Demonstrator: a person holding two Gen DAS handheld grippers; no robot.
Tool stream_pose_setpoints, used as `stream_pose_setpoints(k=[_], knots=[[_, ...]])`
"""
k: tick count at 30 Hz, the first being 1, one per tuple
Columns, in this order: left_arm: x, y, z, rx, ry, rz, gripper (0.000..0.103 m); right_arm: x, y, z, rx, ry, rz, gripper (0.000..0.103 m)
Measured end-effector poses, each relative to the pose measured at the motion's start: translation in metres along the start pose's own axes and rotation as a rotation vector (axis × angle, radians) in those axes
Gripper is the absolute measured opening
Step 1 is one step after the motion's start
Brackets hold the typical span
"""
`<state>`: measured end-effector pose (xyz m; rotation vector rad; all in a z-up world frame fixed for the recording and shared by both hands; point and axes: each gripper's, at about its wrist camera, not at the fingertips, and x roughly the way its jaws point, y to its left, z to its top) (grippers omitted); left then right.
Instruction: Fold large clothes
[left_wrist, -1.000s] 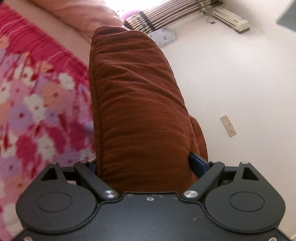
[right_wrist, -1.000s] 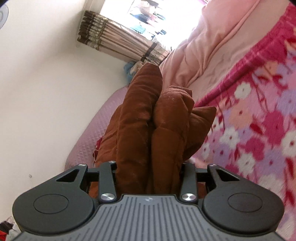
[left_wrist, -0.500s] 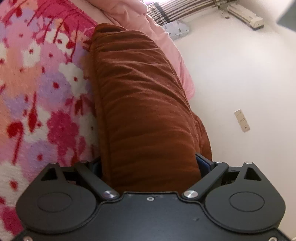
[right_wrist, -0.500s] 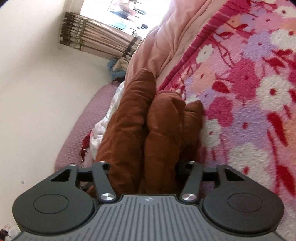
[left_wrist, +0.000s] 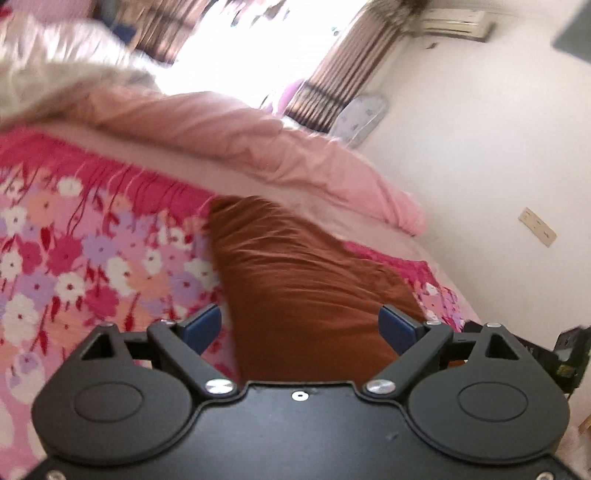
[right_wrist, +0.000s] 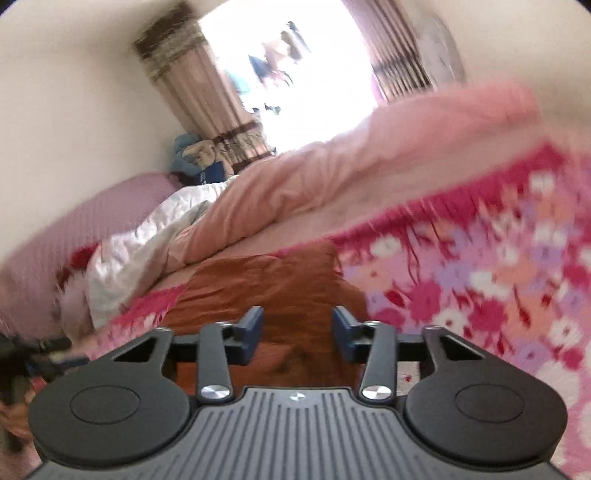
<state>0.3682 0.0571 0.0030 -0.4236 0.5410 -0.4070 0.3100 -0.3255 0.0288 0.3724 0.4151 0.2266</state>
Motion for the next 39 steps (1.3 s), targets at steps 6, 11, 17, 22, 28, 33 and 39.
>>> stream_pose_setpoints(k=[6, 11, 17, 22, 28, 33, 39], knots=[[0.027, -0.062, -0.058, 0.157, -0.061, 0.068, 0.094, -0.002, 0.056, -0.031, -0.139, -0.031, -0.042, 0.032], [0.069, -0.071, -0.086, 0.202, 0.018, 0.108, 0.094, 0.017, 0.059, -0.057, -0.183, 0.001, -0.166, 0.027], [0.091, -0.066, -0.106, 0.301, 0.039, 0.182, 0.095, 0.033, 0.033, -0.077, -0.123, 0.044, -0.177, 0.001], [0.088, -0.063, -0.094, 0.272, 0.057, 0.16, 0.094, 0.029, 0.031, -0.081, -0.115, 0.032, -0.166, 0.0], [0.057, -0.082, -0.046, 0.27, -0.039, 0.105, 0.094, 0.013, 0.049, -0.045, -0.152, -0.022, -0.138, 0.017], [0.084, -0.078, -0.009, 0.237, -0.042, 0.061, 0.094, 0.037, 0.057, -0.001, -0.18, -0.062, -0.151, 0.021], [0.138, -0.062, -0.006, 0.215, 0.06, 0.092, 0.094, 0.091, 0.046, 0.006, -0.177, 0.033, -0.213, 0.021]])
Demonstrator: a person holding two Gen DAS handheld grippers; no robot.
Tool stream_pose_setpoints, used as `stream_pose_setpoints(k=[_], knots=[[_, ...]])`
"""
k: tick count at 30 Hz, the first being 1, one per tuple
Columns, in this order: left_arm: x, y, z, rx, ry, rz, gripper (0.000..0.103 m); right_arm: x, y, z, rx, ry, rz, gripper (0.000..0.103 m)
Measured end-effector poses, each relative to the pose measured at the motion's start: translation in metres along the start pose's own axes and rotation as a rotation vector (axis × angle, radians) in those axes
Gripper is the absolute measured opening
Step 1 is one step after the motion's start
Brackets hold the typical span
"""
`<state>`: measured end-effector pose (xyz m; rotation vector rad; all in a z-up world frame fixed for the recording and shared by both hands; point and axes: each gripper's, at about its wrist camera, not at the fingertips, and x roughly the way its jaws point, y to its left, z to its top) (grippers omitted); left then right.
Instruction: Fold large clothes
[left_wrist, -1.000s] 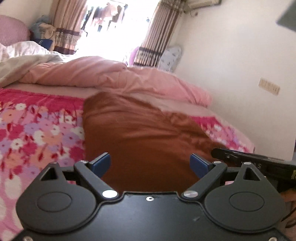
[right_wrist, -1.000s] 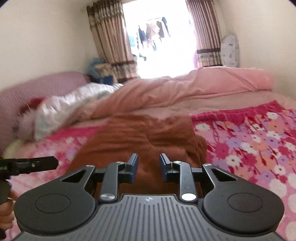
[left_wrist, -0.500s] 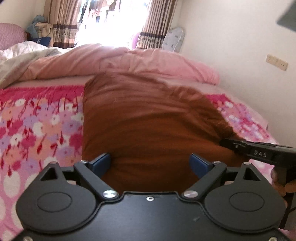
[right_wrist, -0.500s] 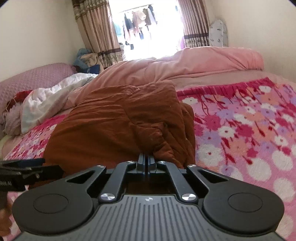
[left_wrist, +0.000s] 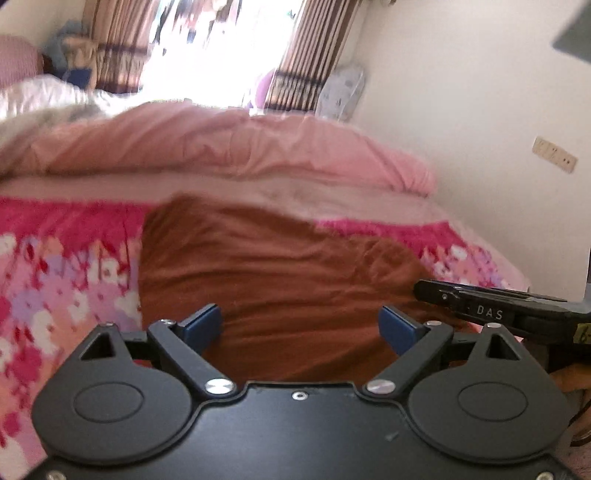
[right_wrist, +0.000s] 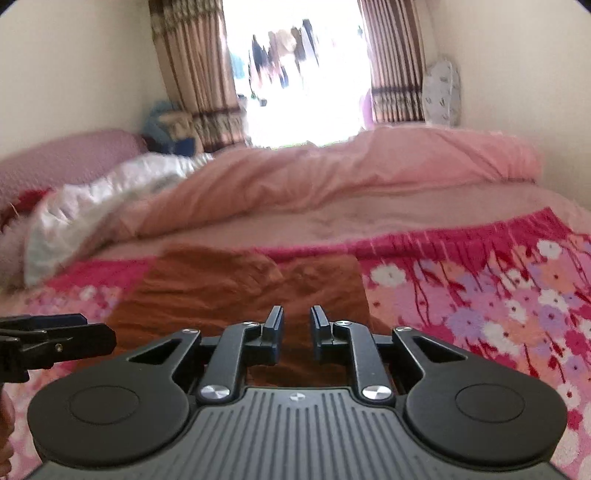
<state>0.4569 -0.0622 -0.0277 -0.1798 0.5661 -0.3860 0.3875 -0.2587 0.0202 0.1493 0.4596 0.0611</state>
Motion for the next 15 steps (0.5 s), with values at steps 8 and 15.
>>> stream_pose_setpoints(k=[8, 15], knots=[[0.022, 0.005, -0.015, 0.018, -0.001, -0.017, 0.094, 0.034, -0.017, -0.021, 0.024, 0.08, -0.009, 0.015], [0.0, -0.004, -0.012, 0.026, -0.043, 0.017, 0.094, 0.021, -0.018, -0.02, 0.038, 0.047, 0.017, 0.018]])
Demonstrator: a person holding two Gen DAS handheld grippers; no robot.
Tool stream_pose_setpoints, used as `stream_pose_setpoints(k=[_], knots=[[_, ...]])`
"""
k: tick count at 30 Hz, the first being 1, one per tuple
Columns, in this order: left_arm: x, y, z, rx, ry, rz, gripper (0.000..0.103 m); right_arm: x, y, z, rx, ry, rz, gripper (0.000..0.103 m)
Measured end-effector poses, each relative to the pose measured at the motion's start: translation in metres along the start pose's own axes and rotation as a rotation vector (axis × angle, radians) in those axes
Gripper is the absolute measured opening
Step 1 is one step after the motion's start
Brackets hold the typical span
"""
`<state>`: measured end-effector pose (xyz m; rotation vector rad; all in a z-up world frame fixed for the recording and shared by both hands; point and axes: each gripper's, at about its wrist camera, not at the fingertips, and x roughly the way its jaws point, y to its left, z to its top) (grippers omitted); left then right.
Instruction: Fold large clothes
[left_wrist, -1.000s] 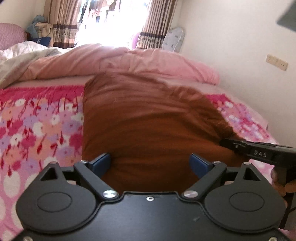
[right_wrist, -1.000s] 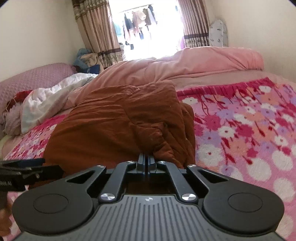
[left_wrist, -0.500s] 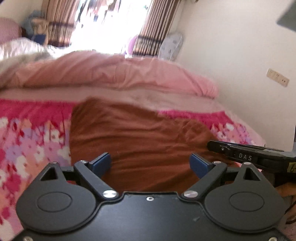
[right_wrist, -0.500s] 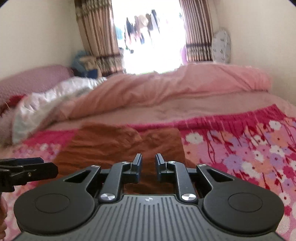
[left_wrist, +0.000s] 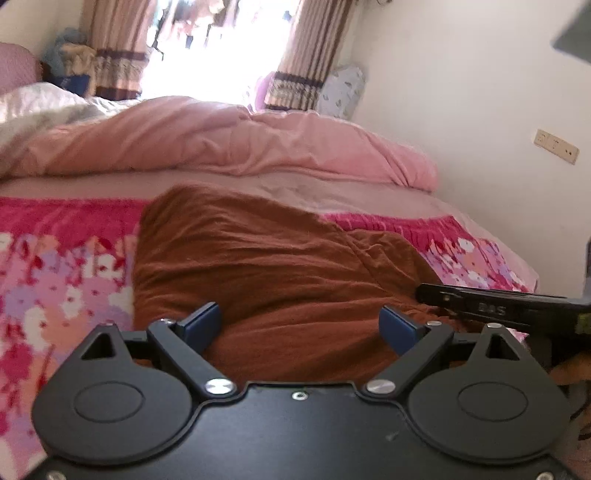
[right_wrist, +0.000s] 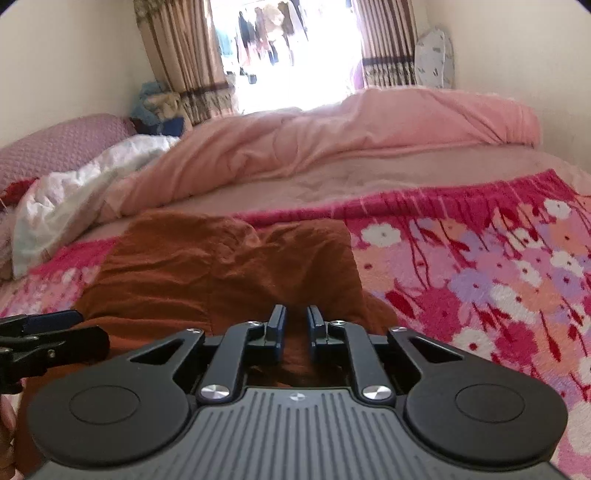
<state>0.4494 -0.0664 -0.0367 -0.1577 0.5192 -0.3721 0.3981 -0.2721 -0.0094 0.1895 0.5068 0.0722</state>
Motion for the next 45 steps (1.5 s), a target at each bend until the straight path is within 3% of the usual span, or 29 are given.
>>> stream_pose_setpoints(k=[3, 7, 13, 19, 28, 35, 41, 45], knots=[[-0.034, -0.006, -0.001, -0.012, -0.04, -0.002, 0.094, -0.034, 0.005, 0.002, -0.024, -0.062, 0.034, 0.026], [-0.073, -0.024, -0.015, 0.031, -0.04, 0.095, 0.095, -0.086, 0.012, -0.006, -0.025, -0.127, 0.053, 0.026], [-0.098, -0.037, -0.055, 0.002, -0.034, 0.089, 0.095, -0.123, 0.019, -0.036, 0.002, -0.146, 0.059, 0.026], [-0.075, -0.036, -0.079, -0.04, 0.034, 0.076, 0.095, -0.112, 0.019, -0.06, 0.007, -0.123, -0.007, 0.026], [-0.061, -0.034, -0.091, -0.017, 0.036, 0.085, 0.095, -0.094, 0.013, -0.078, 0.022, -0.077, -0.028, 0.024], [-0.076, -0.028, -0.074, -0.095, 0.006, 0.069, 0.094, -0.108, 0.025, -0.069, -0.01, -0.092, -0.051, 0.026], [-0.078, -0.027, -0.052, -0.069, -0.046, 0.119, 0.094, -0.112, 0.031, -0.054, -0.018, -0.127, -0.053, 0.027], [-0.066, -0.024, -0.044, -0.077, -0.037, 0.13, 0.094, -0.101, 0.03, -0.042, 0.004, -0.126, -0.044, 0.027]])
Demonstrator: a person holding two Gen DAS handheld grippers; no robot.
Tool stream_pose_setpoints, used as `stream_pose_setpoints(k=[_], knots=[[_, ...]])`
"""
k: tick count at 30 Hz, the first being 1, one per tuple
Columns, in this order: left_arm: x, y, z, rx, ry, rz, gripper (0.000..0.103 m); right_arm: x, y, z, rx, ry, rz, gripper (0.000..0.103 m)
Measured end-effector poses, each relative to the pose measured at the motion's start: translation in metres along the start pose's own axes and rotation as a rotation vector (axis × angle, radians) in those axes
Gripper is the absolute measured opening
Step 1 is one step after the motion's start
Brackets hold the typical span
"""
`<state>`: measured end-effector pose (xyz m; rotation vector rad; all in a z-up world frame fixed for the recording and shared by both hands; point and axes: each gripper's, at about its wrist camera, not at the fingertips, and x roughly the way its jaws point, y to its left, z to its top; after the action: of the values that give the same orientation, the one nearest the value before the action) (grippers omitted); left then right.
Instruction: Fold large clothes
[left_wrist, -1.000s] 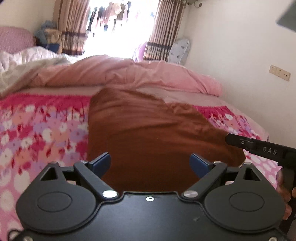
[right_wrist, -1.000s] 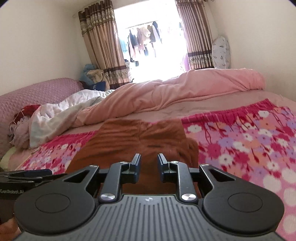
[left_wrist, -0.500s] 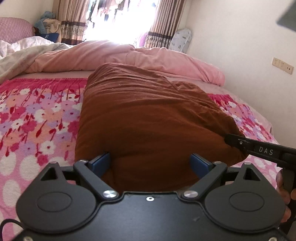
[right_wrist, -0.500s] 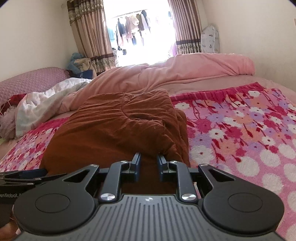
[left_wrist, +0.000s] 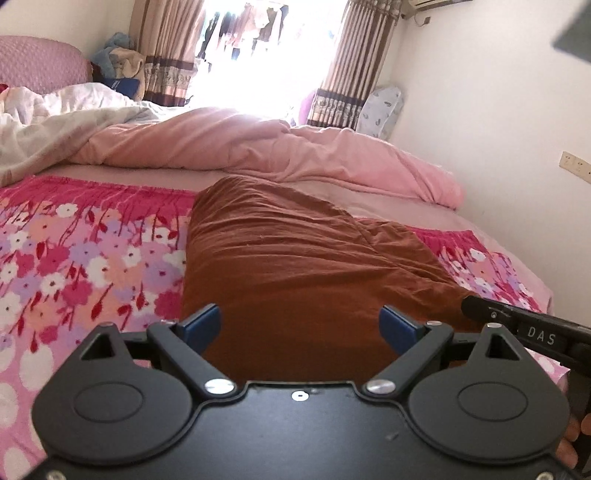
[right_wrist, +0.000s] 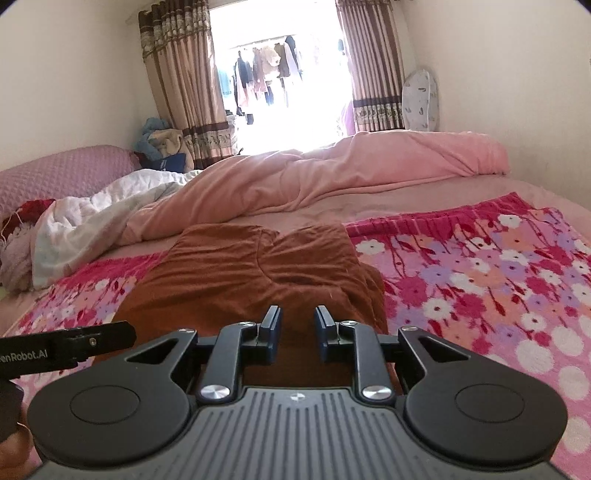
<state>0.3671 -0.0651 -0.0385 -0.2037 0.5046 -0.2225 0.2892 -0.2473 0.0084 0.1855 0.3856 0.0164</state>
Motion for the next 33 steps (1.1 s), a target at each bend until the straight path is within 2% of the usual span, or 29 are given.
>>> stream_pose_setpoints(k=[4, 8, 16, 22, 26, 30, 33], knots=[[0.018, 0.003, -0.005, -0.018, 0.046, -0.002, 0.094, 0.018, -0.001, 0.0, -0.001, 0.025, -0.02, 0.027], [0.025, -0.003, -0.011, 0.027, 0.045, 0.03, 0.094, 0.031, -0.003, -0.007, 0.002, 0.056, -0.02, 0.026], [0.025, -0.001, -0.009, 0.046, 0.061, 0.024, 0.094, 0.038, -0.002, -0.019, -0.03, 0.069, -0.026, 0.026], [0.025, 0.006, 0.02, 0.027, 0.06, 0.02, 0.094, 0.027, 0.001, 0.011, -0.029, 0.043, -0.003, 0.027], [0.033, 0.005, 0.045, 0.025, 0.034, -0.009, 0.094, 0.034, 0.009, 0.034, -0.069, 0.004, -0.025, 0.027], [0.051, 0.001, 0.055, 0.03, 0.068, 0.005, 0.094, 0.06, 0.011, 0.046, -0.07, 0.041, -0.023, 0.027], [0.065, -0.001, 0.049, 0.038, 0.104, 0.009, 0.094, 0.078, 0.009, 0.041, -0.074, 0.088, -0.051, 0.027]])
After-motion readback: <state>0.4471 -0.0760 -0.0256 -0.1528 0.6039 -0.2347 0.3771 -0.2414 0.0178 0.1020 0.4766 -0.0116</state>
